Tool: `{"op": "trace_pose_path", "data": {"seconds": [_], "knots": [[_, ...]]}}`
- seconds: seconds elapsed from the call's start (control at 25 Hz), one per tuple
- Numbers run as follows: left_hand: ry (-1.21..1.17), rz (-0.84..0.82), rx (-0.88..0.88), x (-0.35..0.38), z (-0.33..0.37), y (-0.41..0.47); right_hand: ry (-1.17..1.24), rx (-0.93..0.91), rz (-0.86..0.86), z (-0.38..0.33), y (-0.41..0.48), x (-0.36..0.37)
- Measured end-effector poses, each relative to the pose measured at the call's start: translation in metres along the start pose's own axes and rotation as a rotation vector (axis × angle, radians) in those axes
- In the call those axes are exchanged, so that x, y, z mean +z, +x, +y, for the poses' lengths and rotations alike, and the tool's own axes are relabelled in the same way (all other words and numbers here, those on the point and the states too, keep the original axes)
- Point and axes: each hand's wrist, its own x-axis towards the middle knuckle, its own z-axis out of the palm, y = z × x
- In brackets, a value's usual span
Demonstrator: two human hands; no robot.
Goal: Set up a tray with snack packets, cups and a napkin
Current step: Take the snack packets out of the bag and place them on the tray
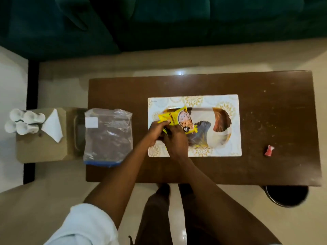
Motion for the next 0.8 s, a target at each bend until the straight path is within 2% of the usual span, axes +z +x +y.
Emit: {"op": "trace_pose_path", "data": {"seconds": [0.16, 0.32, 0.4, 0.52, 0.64, 0.8], "knots": [[0.149, -0.053, 0.074, -0.023, 0.004, 0.039, 0.131, -0.054, -0.03, 0.033, 0.007, 0.007], [0.109, 0.228, 0.217, -0.029, -0.002, 0.064, 0.229, 0.143, 0.2, 0.058, 0.029, 0.006], [0.03, 0.336, 0.227, -0.023, -0.012, 0.063, 0.209, 0.266, 0.295, 0.075, 0.052, 0.004], [-0.086, 0.459, 0.131, -0.01, -0.036, 0.054, 0.309, 0.429, 0.2, 0.09, 0.085, 0.0], [-0.178, 0.403, 0.138, 0.002, -0.045, 0.049, 0.419, 0.461, 0.078, 0.092, 0.106, -0.004], [-0.116, 0.344, 0.172, 0.007, -0.038, 0.057, 0.496, 0.468, -0.028, 0.096, 0.114, -0.004]]}}
